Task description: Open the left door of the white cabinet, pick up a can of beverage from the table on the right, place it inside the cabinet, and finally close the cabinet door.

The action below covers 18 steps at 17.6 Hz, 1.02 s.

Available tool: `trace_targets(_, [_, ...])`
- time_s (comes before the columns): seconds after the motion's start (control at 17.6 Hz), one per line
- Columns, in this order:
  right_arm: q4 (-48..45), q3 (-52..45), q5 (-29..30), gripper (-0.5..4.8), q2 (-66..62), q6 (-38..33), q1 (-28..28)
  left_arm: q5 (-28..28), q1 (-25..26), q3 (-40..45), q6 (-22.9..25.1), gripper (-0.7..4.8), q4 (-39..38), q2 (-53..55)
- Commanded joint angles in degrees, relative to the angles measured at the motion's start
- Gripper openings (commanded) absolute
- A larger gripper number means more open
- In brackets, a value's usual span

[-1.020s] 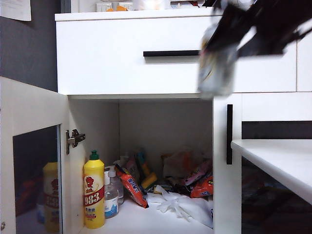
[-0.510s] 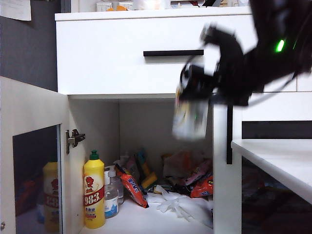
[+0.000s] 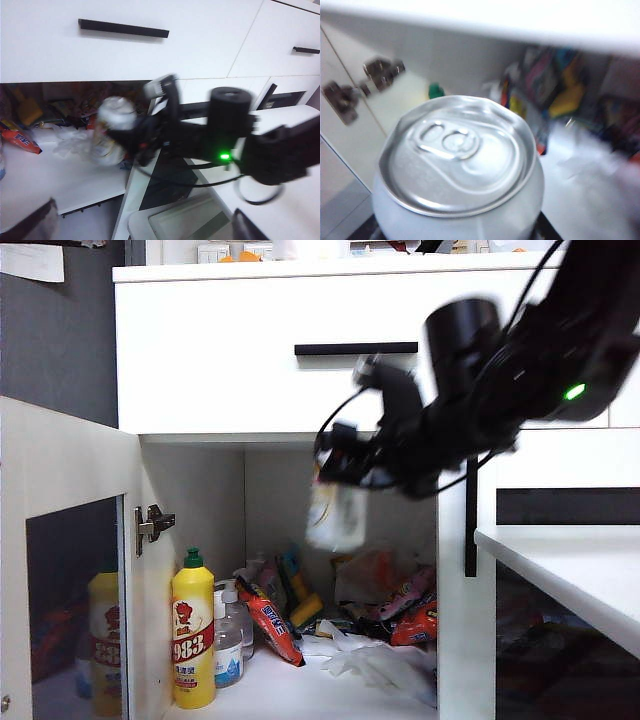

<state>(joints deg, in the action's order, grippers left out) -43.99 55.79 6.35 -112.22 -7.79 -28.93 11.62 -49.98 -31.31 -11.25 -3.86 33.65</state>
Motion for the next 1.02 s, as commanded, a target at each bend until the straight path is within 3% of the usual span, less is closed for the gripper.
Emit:
trace_targets(0.06, [-3.7,1.9,0.0,2.20,-1.9,-2.9,-0.3,0.2,0.1,-0.1,0.2,4.79,-0.4,0.0])
trace_targets(0.62, [-4.5,4.6,-4.1,2.21,-9.5,-3.3,-1.9,1.3,0.1,-0.1,0.3,4.79,-0.8,0.0])
trace_targets(0.91, [8.9,12.8,-4.8,2.23,-10.2,-8.5,-2.3,1.7,0.1,0.0,0.2,4.79,-1.9,0.0])
trace_targets(1.02, [9.5,13.0,-2.6,2.23,-10.1,-8.9,-2.8,1.7,0.1,0.0,0.2,4.79,-1.9,0.0])
